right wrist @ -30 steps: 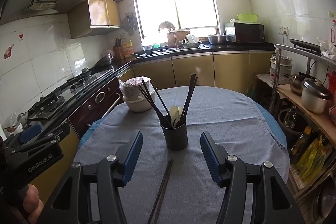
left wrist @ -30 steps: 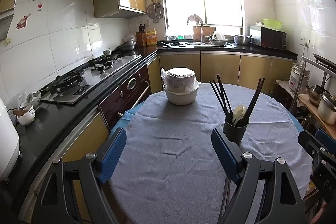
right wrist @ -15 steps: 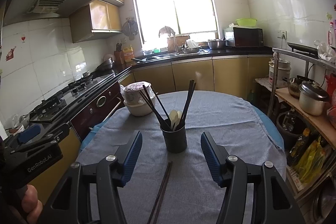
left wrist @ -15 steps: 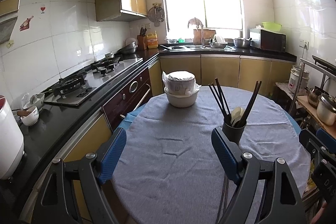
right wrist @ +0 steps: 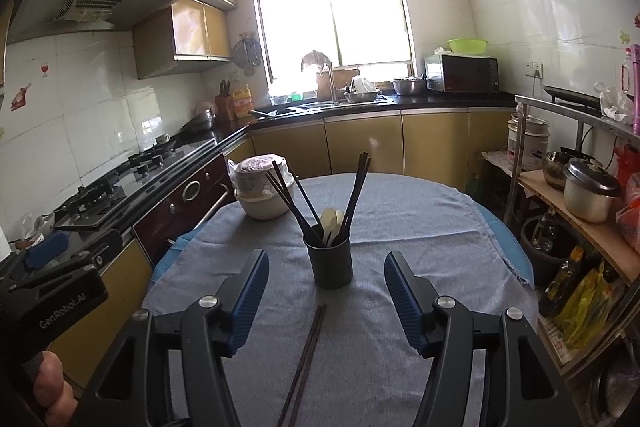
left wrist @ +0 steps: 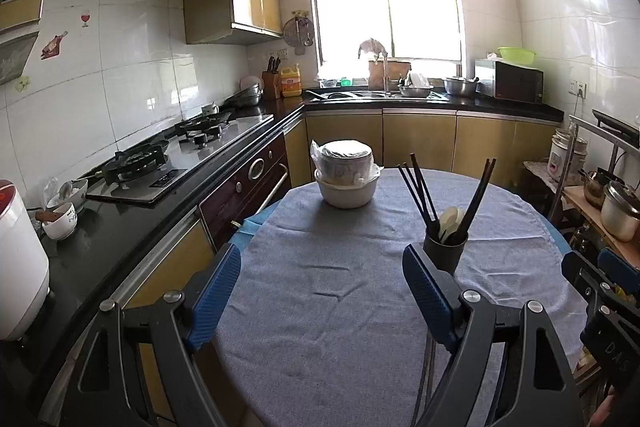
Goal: Organize utensils
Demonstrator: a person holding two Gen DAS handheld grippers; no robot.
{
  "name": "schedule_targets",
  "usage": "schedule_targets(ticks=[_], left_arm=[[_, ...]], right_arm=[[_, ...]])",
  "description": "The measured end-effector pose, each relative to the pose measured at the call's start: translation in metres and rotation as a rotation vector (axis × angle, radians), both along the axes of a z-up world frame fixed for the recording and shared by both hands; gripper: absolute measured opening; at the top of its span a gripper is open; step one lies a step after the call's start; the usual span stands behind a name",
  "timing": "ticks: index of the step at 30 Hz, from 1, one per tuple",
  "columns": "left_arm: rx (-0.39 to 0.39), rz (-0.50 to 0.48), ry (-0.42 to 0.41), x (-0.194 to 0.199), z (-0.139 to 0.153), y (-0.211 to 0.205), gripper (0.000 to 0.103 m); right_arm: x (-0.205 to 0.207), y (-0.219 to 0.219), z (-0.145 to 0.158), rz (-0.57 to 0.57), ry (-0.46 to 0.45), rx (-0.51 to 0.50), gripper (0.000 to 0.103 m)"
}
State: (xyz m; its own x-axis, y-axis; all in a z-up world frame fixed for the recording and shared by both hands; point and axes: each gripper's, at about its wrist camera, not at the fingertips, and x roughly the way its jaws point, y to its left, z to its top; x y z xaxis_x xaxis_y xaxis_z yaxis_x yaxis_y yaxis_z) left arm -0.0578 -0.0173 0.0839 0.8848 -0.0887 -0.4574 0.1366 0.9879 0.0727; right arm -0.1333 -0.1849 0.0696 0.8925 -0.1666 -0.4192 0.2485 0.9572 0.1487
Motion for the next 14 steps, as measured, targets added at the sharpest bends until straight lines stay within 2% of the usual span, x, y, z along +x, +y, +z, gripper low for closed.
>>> schedule_targets(ticks=[9,13,14], left_arm=[[-0.005,0.010,0.039,0.029,-0.008,0.001,0.084],[-0.008,0.007,0.051,0.049,-0.015,0.001,0.084],[-0.022,0.002,0.076,0.062,-0.023,0.003,0.085]], right_arm=[[0.025,0.000,-0.006,0.000,0.038,0.001,0.063],[0.044,-0.002,-0.010,-0.001,0.058,-0.007,0.063],[0.050,-0.004,-0.012,-0.004,0.060,-0.009,0.063]])
